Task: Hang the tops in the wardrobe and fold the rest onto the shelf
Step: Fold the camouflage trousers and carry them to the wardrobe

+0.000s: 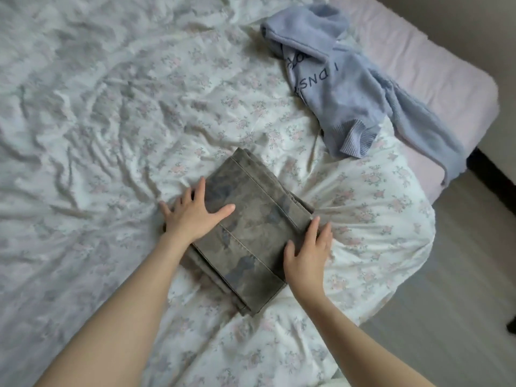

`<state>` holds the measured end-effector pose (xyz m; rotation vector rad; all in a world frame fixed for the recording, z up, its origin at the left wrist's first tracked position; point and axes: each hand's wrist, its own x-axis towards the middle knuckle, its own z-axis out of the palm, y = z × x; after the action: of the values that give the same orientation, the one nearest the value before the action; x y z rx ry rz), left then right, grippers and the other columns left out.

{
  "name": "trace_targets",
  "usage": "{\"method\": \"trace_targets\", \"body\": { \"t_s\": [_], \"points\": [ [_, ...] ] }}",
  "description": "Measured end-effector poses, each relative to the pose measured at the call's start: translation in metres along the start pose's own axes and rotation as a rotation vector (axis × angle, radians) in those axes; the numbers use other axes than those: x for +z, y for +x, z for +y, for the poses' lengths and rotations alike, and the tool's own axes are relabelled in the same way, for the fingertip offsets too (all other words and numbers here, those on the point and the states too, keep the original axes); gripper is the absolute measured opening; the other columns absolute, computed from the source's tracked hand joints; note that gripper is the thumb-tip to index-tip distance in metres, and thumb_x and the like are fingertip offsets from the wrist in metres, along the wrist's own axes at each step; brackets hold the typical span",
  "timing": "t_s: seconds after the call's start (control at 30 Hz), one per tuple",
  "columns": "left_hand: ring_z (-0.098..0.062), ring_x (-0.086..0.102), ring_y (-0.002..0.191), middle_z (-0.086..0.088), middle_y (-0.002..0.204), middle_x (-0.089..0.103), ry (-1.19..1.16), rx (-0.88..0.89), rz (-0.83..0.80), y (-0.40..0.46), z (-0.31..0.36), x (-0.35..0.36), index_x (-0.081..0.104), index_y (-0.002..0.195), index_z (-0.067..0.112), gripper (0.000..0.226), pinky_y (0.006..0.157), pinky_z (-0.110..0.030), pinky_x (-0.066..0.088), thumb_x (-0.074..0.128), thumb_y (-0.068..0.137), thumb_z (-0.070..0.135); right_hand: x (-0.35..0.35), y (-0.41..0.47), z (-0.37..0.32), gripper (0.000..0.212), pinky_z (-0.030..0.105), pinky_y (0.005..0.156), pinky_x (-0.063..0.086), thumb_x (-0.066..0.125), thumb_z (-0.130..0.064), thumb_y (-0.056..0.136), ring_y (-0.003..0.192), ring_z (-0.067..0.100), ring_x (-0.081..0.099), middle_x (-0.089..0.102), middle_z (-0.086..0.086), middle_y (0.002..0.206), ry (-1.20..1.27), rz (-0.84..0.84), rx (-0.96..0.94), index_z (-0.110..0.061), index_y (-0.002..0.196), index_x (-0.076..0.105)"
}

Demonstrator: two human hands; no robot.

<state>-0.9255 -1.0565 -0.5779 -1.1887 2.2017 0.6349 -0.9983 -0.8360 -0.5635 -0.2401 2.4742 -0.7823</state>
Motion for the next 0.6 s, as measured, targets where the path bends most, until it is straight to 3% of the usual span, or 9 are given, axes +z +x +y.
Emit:
{"method": "trace_targets", "body": {
  "t_s": [0.07, 0.13, 0.2, 0.27, 0.3, 0.4, 0.47, 0.53, 0.6],
  "points": [
    [-0.031, 0.021, 0.142, -0.007, 0.158, 0.015, -0.162, 0.062, -0.058, 0.016, 0.0, -0.017, 0.007, 0.15, 0.032, 0.109, 0.112, -0.052, 0.021, 0.052, 0.065, 0.082, 0.009, -0.014, -0.01, 0.076, 0.024, 0.113, 0.001, 0.049, -0.015, 0.095, 0.145, 0.018, -0.007, -0.011, 0.007, 0.158, 0.246, 0.024, 0.198, -0.016, 0.151, -0.002],
    [-0.024, 0.042, 0.128, -0.001, 0.148, 0.037, -0.343, 0.104, -0.1, 0.028, 0.001, -0.028, 0.028, 0.145, 0.027, 0.101, 0.099, -0.041, 0.039, 0.069, 0.063, 0.07, 0.018, -0.025, -0.016, 0.083, 0.027, 0.112, 0.016, 0.053, -0.019, 0.093, 0.141, 0.02, 0.015, 0.004, 0.006, 0.157, 0.393, 0.034, 0.333, -0.025, 0.15, -0.008],
    [-0.018, 0.054, 0.107, 0.005, 0.131, 0.051, -0.432, 0.104, -0.161, 0.036, 0.004, -0.034, 0.039, 0.136, 0.025, 0.092, 0.083, -0.035, 0.045, 0.075, 0.061, 0.064, 0.024, -0.033, -0.017, 0.088, 0.029, 0.097, 0.033, 0.056, -0.028, 0.091, 0.112, 0.018, 0.042, 0.023, 0.008, 0.148, 0.472, 0.043, 0.41, -0.04, 0.147, -0.011],
    [-0.015, 0.058, 0.097, 0.006, 0.121, 0.056, -0.456, 0.108, -0.189, 0.037, 0.002, -0.035, 0.043, 0.133, 0.025, 0.087, 0.077, -0.033, 0.047, 0.076, 0.062, 0.061, 0.026, -0.036, -0.018, 0.09, 0.028, 0.087, 0.035, 0.058, -0.032, 0.089, 0.087, 0.006, 0.044, 0.028, 0.006, 0.144, 0.512, 0.035, 0.433, -0.048, 0.143, -0.013],
    [-0.014, 0.059, 0.096, 0.007, 0.119, 0.057, -0.483, 0.116, -0.204, 0.036, 0.001, -0.035, 0.045, 0.132, 0.025, 0.084, 0.078, -0.033, 0.048, 0.076, 0.063, 0.06, 0.026, -0.035, -0.016, 0.091, 0.027, 0.086, 0.034, 0.059, -0.033, 0.089, 0.083, 0.002, 0.043, 0.026, 0.004, 0.146, 0.527, 0.038, 0.436, -0.048, 0.143, -0.012],
    [-0.017, 0.062, 0.103, 0.008, 0.119, 0.063, -0.606, 0.131, -0.272, 0.027, -0.003, -0.033, 0.054, 0.127, 0.03, 0.069, 0.094, -0.041, 0.049, 0.076, 0.068, 0.057, 0.024, -0.032, -0.013, 0.092, 0.026, 0.091, 0.03, 0.062, -0.031, 0.088, 0.101, 0.008, 0.038, 0.017, 0.001, 0.151, 0.581, 0.046, 0.438, -0.045, 0.145, -0.009],
    [-0.016, 0.065, 0.098, 0.009, 0.111, 0.067, -0.655, 0.134, -0.274, 0.019, -0.003, -0.035, 0.062, 0.111, 0.037, 0.046, 0.093, -0.041, 0.051, 0.075, 0.071, 0.054, 0.022, -0.033, -0.012, 0.092, 0.026, 0.094, 0.029, 0.063, -0.029, 0.087, 0.115, 0.012, 0.036, 0.016, -0.001, 0.151, 0.603, 0.052, 0.42, -0.045, 0.146, -0.006],
    [-0.014, 0.066, 0.093, 0.012, 0.103, 0.069, -0.692, 0.147, -0.264, 0.012, -0.003, -0.038, 0.064, 0.096, 0.042, 0.025, 0.088, -0.038, 0.052, 0.073, 0.074, 0.051, 0.018, -0.034, -0.013, 0.091, 0.024, 0.095, 0.029, 0.064, -0.028, 0.087, 0.114, 0.009, 0.036, 0.021, -0.004, 0.149, 0.616, 0.063, 0.375, -0.044, 0.147, -0.003],
    [-0.013, 0.067, 0.091, 0.013, 0.098, 0.071, -0.751, 0.157, -0.253, 0.002, -0.006, -0.042, 0.065, 0.094, 0.041, 0.02, 0.084, -0.035, 0.053, 0.072, 0.077, 0.047, 0.011, -0.035, -0.016, 0.089, 0.021, 0.095, 0.028, 0.063, -0.025, 0.087, 0.109, -0.001, 0.033, 0.025, -0.006, 0.146, 0.61, 0.084, 0.299, -0.041, 0.148, 0.001]
  ]
}}
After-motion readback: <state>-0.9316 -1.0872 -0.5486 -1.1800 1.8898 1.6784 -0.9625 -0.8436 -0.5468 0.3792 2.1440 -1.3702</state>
